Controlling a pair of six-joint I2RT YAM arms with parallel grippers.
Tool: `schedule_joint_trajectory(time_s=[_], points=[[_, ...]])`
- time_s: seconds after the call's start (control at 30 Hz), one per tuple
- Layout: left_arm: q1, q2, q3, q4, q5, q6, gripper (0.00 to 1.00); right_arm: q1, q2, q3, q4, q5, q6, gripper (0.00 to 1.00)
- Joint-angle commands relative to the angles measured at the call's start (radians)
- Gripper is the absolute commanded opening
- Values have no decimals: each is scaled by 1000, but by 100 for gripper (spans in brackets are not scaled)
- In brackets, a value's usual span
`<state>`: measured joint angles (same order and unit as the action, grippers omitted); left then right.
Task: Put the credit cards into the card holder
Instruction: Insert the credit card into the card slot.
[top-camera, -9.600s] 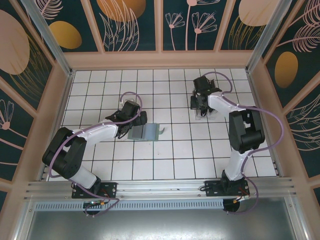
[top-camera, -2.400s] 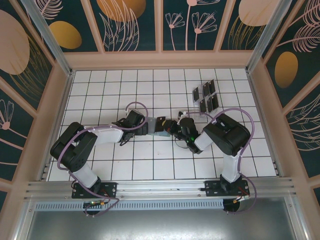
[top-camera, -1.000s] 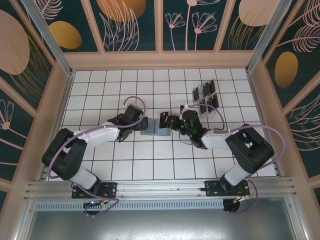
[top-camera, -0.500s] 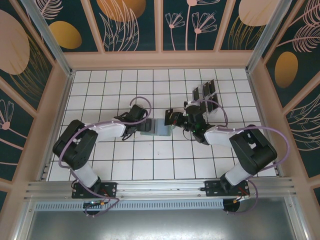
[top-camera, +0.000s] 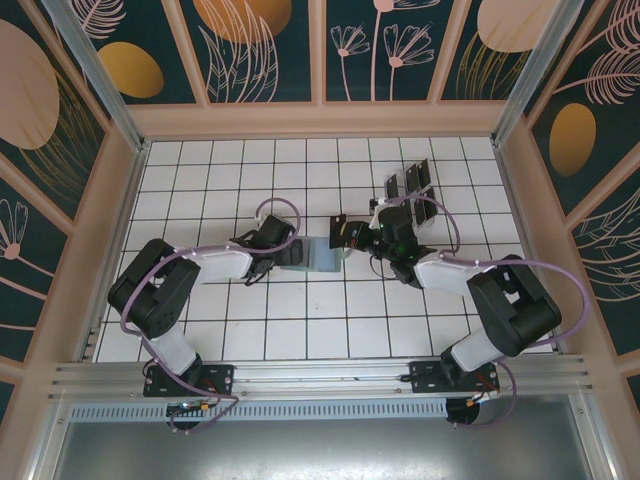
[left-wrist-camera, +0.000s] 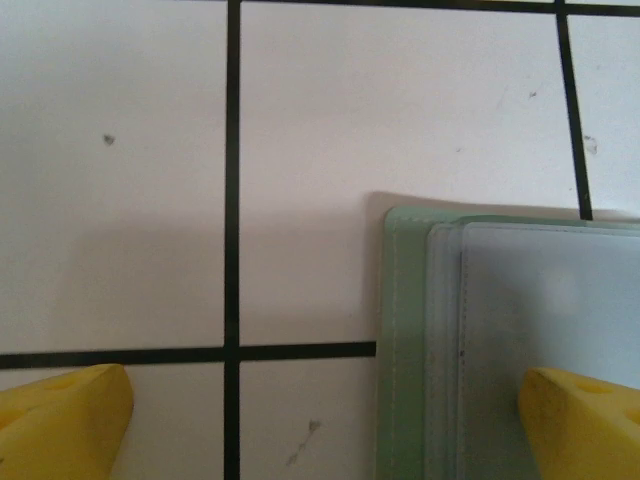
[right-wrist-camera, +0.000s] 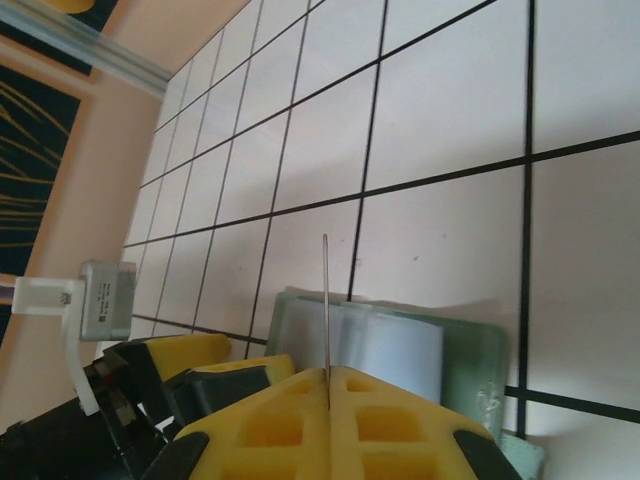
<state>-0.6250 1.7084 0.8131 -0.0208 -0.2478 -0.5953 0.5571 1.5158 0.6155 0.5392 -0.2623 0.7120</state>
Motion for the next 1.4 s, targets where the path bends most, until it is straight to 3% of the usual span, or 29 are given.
schedule_joint_trajectory(time_s=[0.0,0.4,0.67,1.37], points=[[-5,-55,-21,-91,-32,-38,98,11,24,-22,101,-81,-2,0],[-7,-133,-21,-78,-22,31,98,118,86,-87,277,-2,84,0],[-7,-156,-62,-76,-17,80,99,126,133,-146,394,52,166,0],[-8,-172,-116,-14,-41,65,98,156,186,-164,475,86,207,0]])
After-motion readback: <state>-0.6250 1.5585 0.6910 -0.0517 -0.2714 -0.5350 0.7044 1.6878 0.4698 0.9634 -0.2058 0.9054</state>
